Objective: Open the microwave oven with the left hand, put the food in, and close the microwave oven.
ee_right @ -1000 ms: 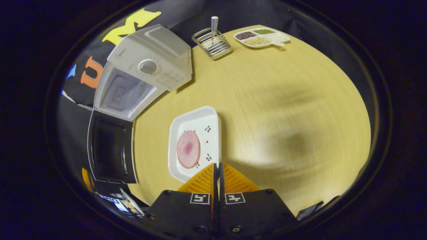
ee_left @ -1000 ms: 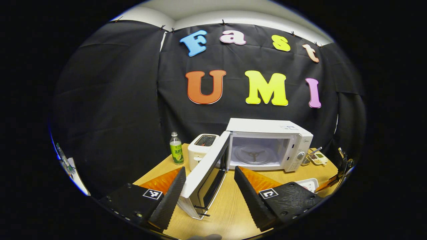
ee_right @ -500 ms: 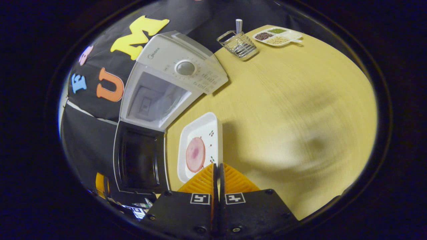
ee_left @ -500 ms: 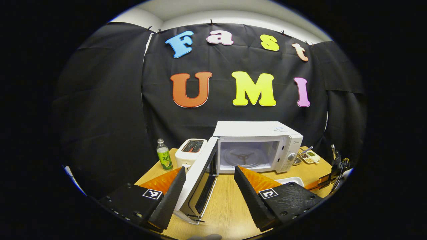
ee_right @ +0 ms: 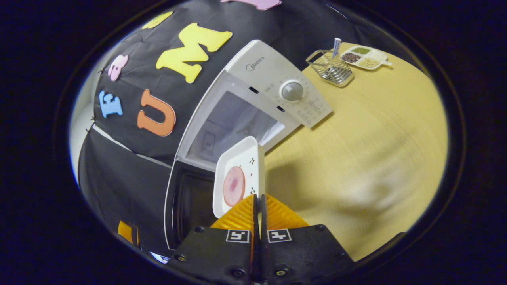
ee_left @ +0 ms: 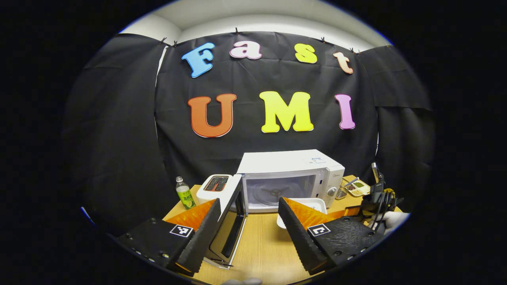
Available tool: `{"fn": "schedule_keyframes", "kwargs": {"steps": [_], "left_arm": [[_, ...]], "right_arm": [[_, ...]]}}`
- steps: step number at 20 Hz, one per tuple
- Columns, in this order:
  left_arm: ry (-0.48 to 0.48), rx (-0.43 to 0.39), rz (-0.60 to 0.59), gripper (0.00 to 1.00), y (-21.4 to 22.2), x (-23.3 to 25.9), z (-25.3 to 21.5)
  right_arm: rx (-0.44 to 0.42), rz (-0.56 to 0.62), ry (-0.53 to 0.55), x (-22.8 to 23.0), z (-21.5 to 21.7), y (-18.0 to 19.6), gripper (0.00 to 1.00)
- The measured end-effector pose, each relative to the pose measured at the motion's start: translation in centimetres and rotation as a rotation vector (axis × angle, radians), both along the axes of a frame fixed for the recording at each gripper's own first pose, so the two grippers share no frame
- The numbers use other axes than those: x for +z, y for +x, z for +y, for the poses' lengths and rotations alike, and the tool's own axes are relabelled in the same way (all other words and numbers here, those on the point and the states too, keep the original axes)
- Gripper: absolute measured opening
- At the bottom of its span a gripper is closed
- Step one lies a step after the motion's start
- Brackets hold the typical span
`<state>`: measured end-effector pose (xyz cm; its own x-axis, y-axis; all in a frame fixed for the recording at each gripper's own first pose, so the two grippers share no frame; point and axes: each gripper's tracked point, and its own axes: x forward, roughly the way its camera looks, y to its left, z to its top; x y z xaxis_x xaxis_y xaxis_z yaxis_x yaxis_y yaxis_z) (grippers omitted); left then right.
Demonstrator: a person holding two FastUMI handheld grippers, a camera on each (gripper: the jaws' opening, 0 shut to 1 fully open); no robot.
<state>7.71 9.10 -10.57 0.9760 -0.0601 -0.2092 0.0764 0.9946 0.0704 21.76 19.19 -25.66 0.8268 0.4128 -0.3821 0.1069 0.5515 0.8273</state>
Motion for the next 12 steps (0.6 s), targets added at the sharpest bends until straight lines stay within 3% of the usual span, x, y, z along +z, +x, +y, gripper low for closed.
{"fn": "schedule_keyframes", "kwargs": {"steps": [7, 12], "left_arm": [[0.052, 0.012, 0.009, 0.9, 0.6, -0.9, -0.3], [0.078, 0.011, 0.022, 0.9, 0.6, -1.1, 0.2]], "right_arm": [[-0.204, 0.057, 0.093, -1.0, 1.5, 6.1, 0.04], [-0.296, 0.074, 0.127, -1.8, 3.1, 9.3, 0.04]]}}
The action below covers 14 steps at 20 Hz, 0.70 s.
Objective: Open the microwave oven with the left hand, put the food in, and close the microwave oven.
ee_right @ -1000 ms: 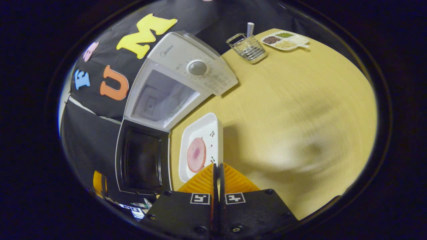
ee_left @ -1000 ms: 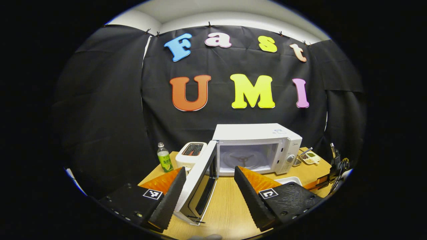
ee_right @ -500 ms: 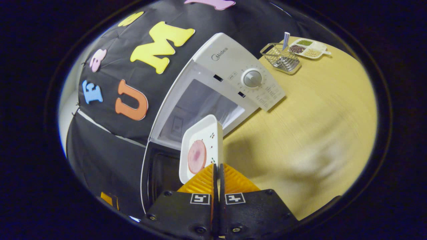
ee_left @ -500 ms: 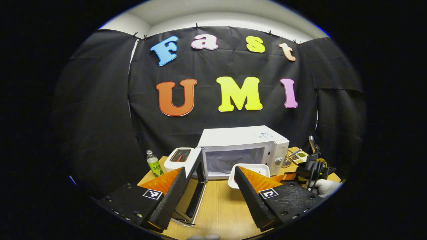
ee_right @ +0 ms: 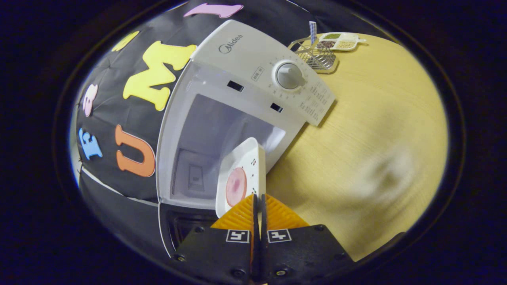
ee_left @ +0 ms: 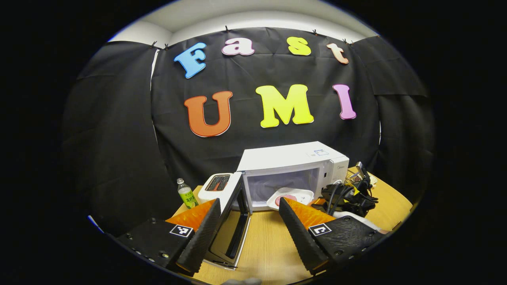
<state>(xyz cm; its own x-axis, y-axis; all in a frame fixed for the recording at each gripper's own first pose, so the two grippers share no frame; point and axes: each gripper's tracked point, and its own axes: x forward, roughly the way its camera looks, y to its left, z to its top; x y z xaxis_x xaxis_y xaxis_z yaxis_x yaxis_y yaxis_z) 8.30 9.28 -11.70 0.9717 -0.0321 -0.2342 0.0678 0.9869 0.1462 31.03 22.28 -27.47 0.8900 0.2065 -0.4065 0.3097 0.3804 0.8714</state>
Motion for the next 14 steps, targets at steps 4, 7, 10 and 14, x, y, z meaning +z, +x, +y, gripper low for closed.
{"fn": "schedule_keyframes", "kwargs": {"steps": [4, 7, 10, 14], "left_arm": [[0.005, -0.008, -0.01, 0.9, 0.3, 0.1, -0.2], [-0.01, -0.016, -0.014, 0.91, 0.8, -0.1, -0.6], [-0.02, -0.028, -0.009, 0.9, 0.6, -1.1, -0.9], [-0.007, -0.029, -0.013, 0.91, 0.0, -1.6, -0.4]], "right_arm": [[-0.1, -0.017, 0.014, 0.3, -0.4, 2.9, 0.04], [-0.174, -0.017, -0.014, 0.4, -0.9, 5.0, 0.04], [-0.215, -0.013, -0.023, 0.1, -0.7, 6.9, 0.03], [-0.25, -0.011, -0.032, -0.4, -0.1, 9.2, 0.04]]}}
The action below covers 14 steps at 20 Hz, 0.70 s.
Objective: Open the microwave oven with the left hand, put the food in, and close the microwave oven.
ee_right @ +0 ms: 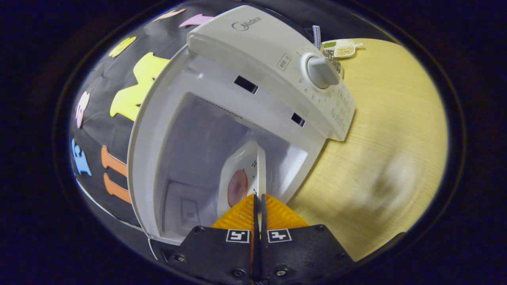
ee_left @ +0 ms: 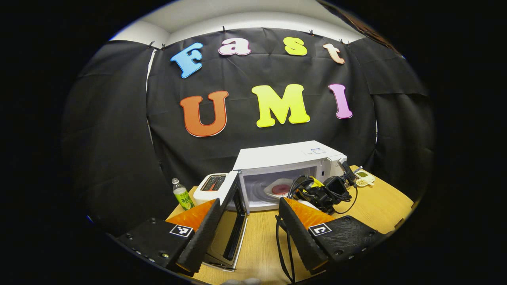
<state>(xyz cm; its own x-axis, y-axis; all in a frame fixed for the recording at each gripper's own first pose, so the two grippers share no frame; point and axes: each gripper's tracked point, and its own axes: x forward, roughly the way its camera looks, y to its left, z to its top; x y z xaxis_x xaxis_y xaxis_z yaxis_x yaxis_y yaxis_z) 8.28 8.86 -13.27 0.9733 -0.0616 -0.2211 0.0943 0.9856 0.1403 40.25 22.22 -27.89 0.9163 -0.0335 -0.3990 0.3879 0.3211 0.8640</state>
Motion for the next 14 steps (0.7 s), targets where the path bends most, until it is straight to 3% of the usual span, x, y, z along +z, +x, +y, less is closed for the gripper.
{"fn": "schedule_keyframes", "kwargs": {"steps": [6, 10, 11, 12, 13, 14], "left_arm": [[0.005, 0.033, 0.026, 0.91, -1.1, -1.0, 1.9], [-0.008, 0.049, 0.017, 0.91, -1.4, -0.7, 2.9], [-0.008, 0.055, 0.015, 0.9, -1.2, -0.6, 3.3], [-0.008, 0.06, 0.005, 0.91, -1.1, -0.2, 3.6], [-0.007, 0.065, -0.009, 0.91, -1.1, 0.3, 4.0], [-0.005, 0.068, -0.024, 0.91, -0.9, 0.8, 4.5]], "right_arm": [[-0.032, -0.076, -0.03, 1.4, 0.7, 2.2, 0.09], [0.031, -0.093, -0.12, 3.4, 0.3, -0.2, 0.45], [0.046, -0.098, -0.174, 4.2, -0.4, -0.9, 0.67], [0.076, -0.113, -0.234, 5.5, -0.7, -2.1, 0.67], [0.103, -0.122, -0.281, 6.6, -1.5, -3.1, 0.91], [0.13, -0.138, -0.34, 7.7, -2.1, -4.3, 0.92]]}}
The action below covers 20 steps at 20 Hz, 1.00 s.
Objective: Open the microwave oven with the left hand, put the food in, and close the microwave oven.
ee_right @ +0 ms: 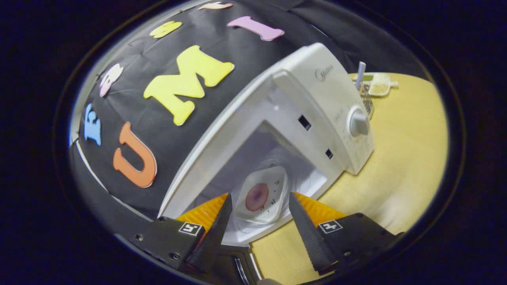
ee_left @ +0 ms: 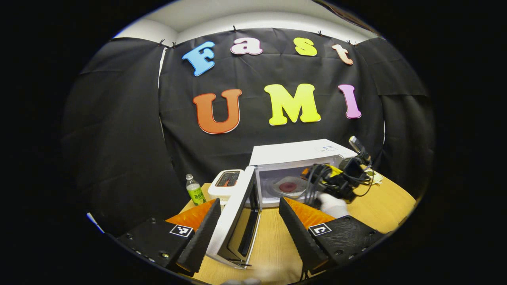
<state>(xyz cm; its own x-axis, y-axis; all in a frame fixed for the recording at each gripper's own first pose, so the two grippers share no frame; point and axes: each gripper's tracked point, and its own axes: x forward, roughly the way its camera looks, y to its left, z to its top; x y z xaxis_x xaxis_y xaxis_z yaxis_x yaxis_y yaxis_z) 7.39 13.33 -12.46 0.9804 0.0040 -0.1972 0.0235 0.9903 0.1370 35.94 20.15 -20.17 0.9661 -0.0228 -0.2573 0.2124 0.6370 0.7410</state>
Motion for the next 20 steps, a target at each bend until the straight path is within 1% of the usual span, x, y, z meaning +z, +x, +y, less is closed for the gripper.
{"fn": "schedule_keyframes", "kwargs": {"steps": [2, 3, 5, 6, 8, 9, 11, 14, 15, 16, 17, 18, 19, 20], "left_arm": [[0.005, 0.011, -0.014, 0.9, 0.3, 0.6, 1.4], [0.008, 0.03, -0.015, 0.9, 0.3, 0.7, 2.3], [-0.001, 0.064, -0.022, 0.9, 0.6, 1.0, 4.3], [-0.004, 0.082, -0.031, 0.91, 0.7, 1.4, 5.3], [-0.015, 0.109, -0.064, 0.9, 0.9, 2.1, 7.3], [-0.017, 0.126, -0.081, 0.91, 0.8, 2.3, 8.2], [-0.017, 0.15, -0.102, 0.91, 0.8, 2.2, 10.0], [-0.035, 0.172, -0.113, 0.91, 0.9, 1.1, 11.7], [-0.042, 0.18, -0.097, 0.85, 1.0, 0.4, 11.9], [-0.038, 0.193, -0.096, 0.88, 1.1, -0.1, 12.5], [-0.045, 0.198, -0.084, 0.96, 1.1, -0.5, 12.8], [-0.054, 0.195, -0.079, 0.82, 1.3, -0.9, 12.8], [-0.064, 0.187, -0.073, 0.69, 1.3, -0.9, 12.4], [-0.08, 0.159, -0.08, 0.59, 1.5, -1.0, 11.9]], "right_arm": [[0.065, 0.002, -0.124, 1.7, -1.4, -2.8, 0.94], [0.09, -0.003, -0.172, 2.7, -2.4, -4.3, 0.97], [0.123, 0.0, -0.251, 4.6, -4.7, -7.7, 0.96], [0.163, -0.008, -0.304, 5.5, -5.6, -9.0, 0.96], [0.188, 0.022, -0.431, 7.0, -9.0, -12.0, 0.97], [0.175, 0.024, -0.479, 8.2, -10.8, -13.4, 0.98], [0.146, 0.02, -0.53, 10.6, -14.2, -16.0, 0.98], [0.083, 0.006, -0.696, 13.4, -17.9, -19.2, 0.98], [0.076, -0.002, -0.731, 14.3, -18.4, -20.1, 0.98], [0.071, -0.024, -0.759, 15.3, -18.6, -20.7, 0.98], [0.069, -0.043, -0.787, 16.2, -18.9, -21.3, 0.98], [0.066, -0.063, -0.809, 16.7, -19.0, -21.7, 0.98], [0.069, -0.07, -0.815, 17.2, -19.1, -22.1, 0.98], [0.076, -0.083, -0.807, 17.5, -18.9, -22.6, 0.98]]}}
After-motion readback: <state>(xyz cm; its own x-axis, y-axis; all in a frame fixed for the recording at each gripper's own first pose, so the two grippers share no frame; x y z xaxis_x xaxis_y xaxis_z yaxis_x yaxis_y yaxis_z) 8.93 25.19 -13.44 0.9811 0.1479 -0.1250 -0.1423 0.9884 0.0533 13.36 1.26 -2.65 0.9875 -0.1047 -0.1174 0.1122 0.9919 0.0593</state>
